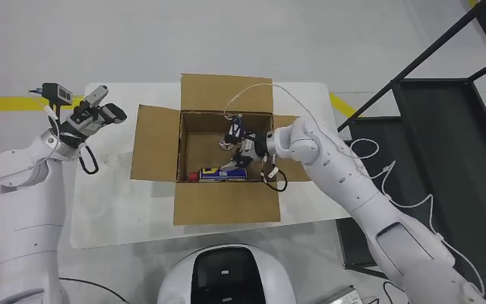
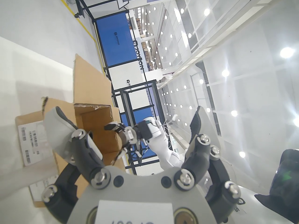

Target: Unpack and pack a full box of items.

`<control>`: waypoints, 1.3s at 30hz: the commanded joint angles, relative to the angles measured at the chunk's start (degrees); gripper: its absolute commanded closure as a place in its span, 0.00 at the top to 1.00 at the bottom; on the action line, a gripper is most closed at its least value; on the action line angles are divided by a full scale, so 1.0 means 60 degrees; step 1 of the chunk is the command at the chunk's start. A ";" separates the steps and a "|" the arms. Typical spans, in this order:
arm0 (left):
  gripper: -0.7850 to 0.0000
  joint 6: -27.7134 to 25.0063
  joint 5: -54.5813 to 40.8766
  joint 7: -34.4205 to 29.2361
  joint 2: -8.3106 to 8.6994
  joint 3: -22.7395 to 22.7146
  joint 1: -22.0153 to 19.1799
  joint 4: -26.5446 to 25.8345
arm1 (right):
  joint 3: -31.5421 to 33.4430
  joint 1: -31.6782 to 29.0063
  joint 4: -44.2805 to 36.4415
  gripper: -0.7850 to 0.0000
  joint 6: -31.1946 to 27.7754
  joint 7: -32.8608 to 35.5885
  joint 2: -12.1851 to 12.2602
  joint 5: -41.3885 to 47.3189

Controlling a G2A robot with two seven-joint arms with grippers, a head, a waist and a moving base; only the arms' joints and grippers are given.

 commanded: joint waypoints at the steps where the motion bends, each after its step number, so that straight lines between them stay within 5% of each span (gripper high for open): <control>1: 1.00 -0.0043 -0.0063 -0.0023 0.0013 0.0033 -0.0057 0.0365 | 0.0599 -0.0582 -0.1129 1.00 0.0102 0.0801 0.0243 0.0640; 8: 1.00 -0.0342 0.0055 -0.0110 0.0001 0.0492 -0.0412 0.1697 | 0.2537 -0.2348 -0.3746 1.00 0.1210 0.2661 0.0876 0.2964; 20: 1.00 -0.0772 -0.0164 -0.0297 -0.0326 0.1851 -0.1468 0.3376 | 0.2537 -0.2348 -0.3746 1.00 0.1210 0.2661 0.0876 0.2964; 28: 1.00 -0.1219 -0.1100 -0.0920 -0.0404 0.2004 -0.1651 0.3016 | 0.2866 -0.2516 -0.3497 1.00 0.1883 0.2114 0.0895 0.3437; 39: 1.00 -0.0797 -0.1631 -0.1883 -0.0481 0.2593 -0.1879 0.1743 | 0.6379 -0.3598 -0.1127 1.00 0.4266 0.2177 0.1403 0.6238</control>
